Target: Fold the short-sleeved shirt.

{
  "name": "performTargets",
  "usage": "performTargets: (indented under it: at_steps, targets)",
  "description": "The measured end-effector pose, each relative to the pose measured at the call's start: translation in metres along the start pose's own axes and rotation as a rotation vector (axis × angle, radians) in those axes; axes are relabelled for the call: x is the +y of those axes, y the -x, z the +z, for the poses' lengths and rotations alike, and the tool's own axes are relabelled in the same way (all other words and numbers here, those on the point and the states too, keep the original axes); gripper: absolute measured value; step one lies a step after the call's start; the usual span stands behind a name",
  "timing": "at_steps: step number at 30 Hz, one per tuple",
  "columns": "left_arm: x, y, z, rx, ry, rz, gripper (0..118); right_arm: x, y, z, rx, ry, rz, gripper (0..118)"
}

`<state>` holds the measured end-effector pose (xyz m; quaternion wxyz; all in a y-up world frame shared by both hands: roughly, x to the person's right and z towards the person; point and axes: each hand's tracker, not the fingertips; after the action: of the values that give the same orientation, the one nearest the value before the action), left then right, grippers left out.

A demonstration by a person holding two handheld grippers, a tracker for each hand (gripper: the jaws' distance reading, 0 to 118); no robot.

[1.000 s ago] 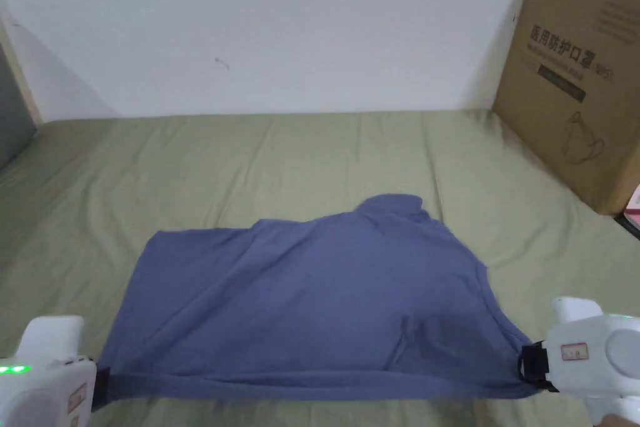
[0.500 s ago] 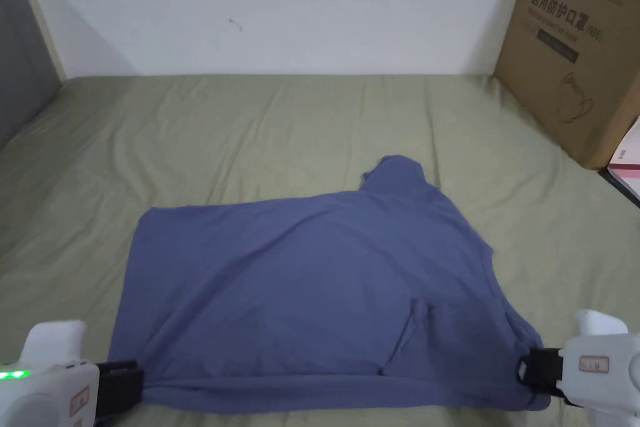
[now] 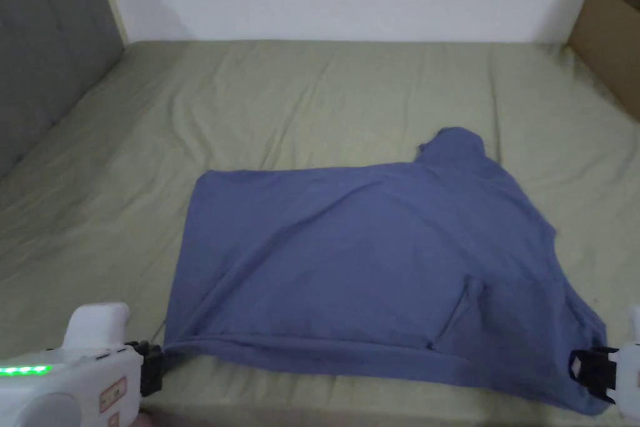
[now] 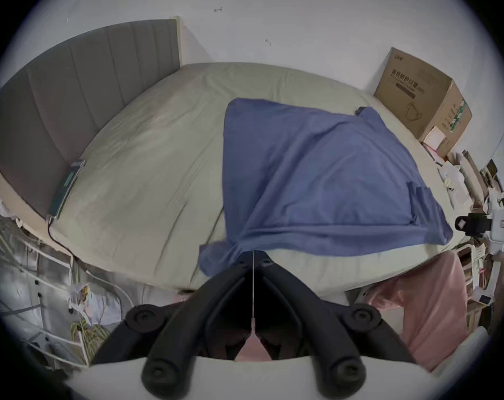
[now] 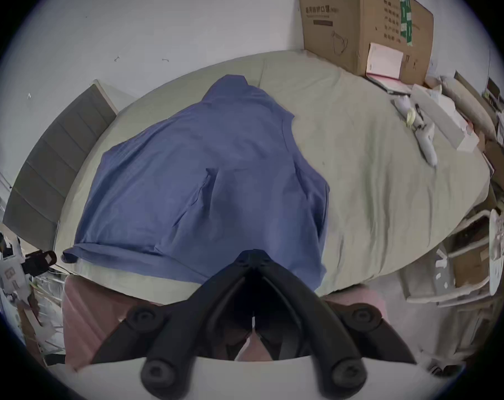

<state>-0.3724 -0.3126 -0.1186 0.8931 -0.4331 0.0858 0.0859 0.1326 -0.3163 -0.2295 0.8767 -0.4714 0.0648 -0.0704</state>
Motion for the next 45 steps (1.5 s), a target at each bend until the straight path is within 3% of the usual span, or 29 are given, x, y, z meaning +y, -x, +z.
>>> performTargets:
  at_steps: [1,2,3,4,5,7,12,13,15,23,24,26,27,30,31,32,33,34,42,45]
  targets:
    - [-0.002,0.004,-0.001,-0.002,0.002,-0.001,7,-0.002,-0.001,-0.001,-0.005,0.010,-0.004,0]
    - [-0.002,0.008,-0.003,-0.006,0.008,0.001,29,-0.004,-0.001,-0.002,-0.006,0.010,-0.002,0]
    - [0.000,0.009,-0.005,0.001,0.024,0.002,80,-0.003,-0.002,-0.004,-0.008,0.015,0.005,0]
    - [0.003,0.014,-0.008,0.022,0.029,0.007,111,-0.003,-0.001,-0.005,-0.015,0.024,0.015,0]
    - [0.005,0.017,-0.012,0.035,0.032,0.011,118,-0.003,-0.001,-0.006,-0.022,0.028,0.022,0]
    - [0.009,0.023,-0.015,0.018,-0.025,0.012,111,-0.001,-0.001,-0.010,-0.026,0.038,0.030,0]
    - [0.019,0.029,-0.050,-0.021,0.086,0.079,99,0.001,-0.001,-0.017,-0.014,0.058,0.012,0]
    - [0.020,0.029,-0.056,-0.047,0.119,0.123,80,0.000,0.000,-0.018,-0.017,0.062,0.015,0]
    - [0.018,0.028,-0.068,-0.104,0.177,0.154,10,-0.001,0.000,-0.018,-0.016,0.067,0.018,0]
    - [0.018,0.025,-0.061,-0.051,0.137,0.102,9,0.000,-0.009,-0.007,-0.003,0.035,0.057,0]
    - [0.019,0.026,-0.062,-0.055,0.142,0.106,9,0.002,-0.009,-0.007,-0.007,0.038,0.066,20]
    - [0.019,0.023,-0.062,-0.047,0.141,0.096,9,0.005,-0.010,-0.014,-0.022,0.053,0.094,76]
    - [0.019,0.022,-0.062,-0.043,0.143,0.093,9,0.005,-0.011,-0.019,-0.019,0.057,0.104,84]
    - [0.019,0.025,-0.064,-0.040,0.147,0.083,9,0.007,-0.017,-0.041,-0.024,0.173,0.099,83]
    - [0.020,0.025,-0.064,-0.039,0.149,0.080,9,0.006,-0.018,-0.048,-0.015,0.183,0.098,77]
    - [0.020,0.025,-0.065,-0.039,0.150,0.080,9,0.001,-0.018,-0.053,-0.013,0.200,0.130,62]
    - [0.020,0.026,-0.065,-0.039,0.152,0.082,9,-0.002,-0.016,-0.059,-0.034,0.235,0.176,18]
    - [0.020,0.027,-0.065,-0.042,0.155,0.090,9,-0.006,-0.011,-0.058,-0.081,0.244,0.209,9]
    - [0.032,0.024,-0.055,-0.034,0.157,0.063,9,0.019,-0.012,-0.023,-0.029,0.139,0.123,9]
    - [0.046,0.019,-0.046,-0.022,0.141,0.030,9,0.041,-0.007,-0.013,-0.019,0.111,0.132,9]
